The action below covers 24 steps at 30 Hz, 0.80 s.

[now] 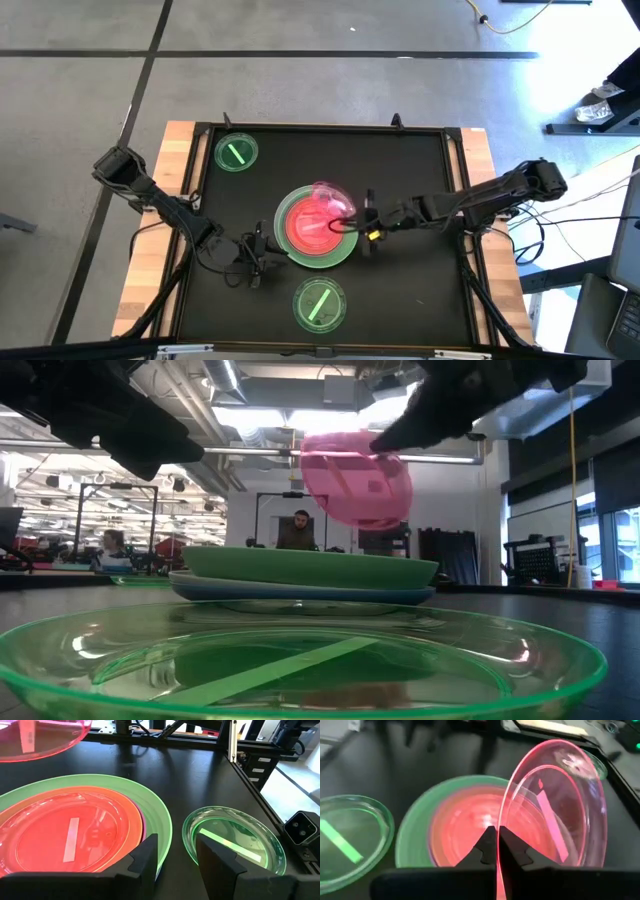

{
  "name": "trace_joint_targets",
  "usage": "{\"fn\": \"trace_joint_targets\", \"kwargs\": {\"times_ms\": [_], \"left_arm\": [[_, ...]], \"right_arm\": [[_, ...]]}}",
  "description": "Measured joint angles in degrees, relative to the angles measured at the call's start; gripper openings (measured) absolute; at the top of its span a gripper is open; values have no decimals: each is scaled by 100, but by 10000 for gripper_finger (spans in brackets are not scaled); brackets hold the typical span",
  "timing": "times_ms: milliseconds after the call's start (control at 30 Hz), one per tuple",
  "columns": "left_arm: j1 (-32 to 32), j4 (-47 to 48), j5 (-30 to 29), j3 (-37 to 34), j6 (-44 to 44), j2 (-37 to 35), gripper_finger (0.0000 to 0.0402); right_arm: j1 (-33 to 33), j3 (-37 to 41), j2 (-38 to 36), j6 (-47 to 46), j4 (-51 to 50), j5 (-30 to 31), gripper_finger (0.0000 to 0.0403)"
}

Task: Stack plastic plates
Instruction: Stack the light pink plate on top of the light pink plate

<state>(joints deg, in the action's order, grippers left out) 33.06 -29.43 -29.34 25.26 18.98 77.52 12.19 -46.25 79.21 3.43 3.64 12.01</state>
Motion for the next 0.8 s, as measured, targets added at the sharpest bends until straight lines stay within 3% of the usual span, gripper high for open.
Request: {"fn": "trace_joint_targets", "kwargs": {"times_ms": [300, 800], "left_arm": [[0, 10, 0, -2, -4, 0, 127], [-2, 24, 0, -2, -13, 0, 127]], "right_arm": [[54, -1, 613, 156, 787, -658, 1], [54, 1, 1378, 81, 1080, -654, 1]]}}
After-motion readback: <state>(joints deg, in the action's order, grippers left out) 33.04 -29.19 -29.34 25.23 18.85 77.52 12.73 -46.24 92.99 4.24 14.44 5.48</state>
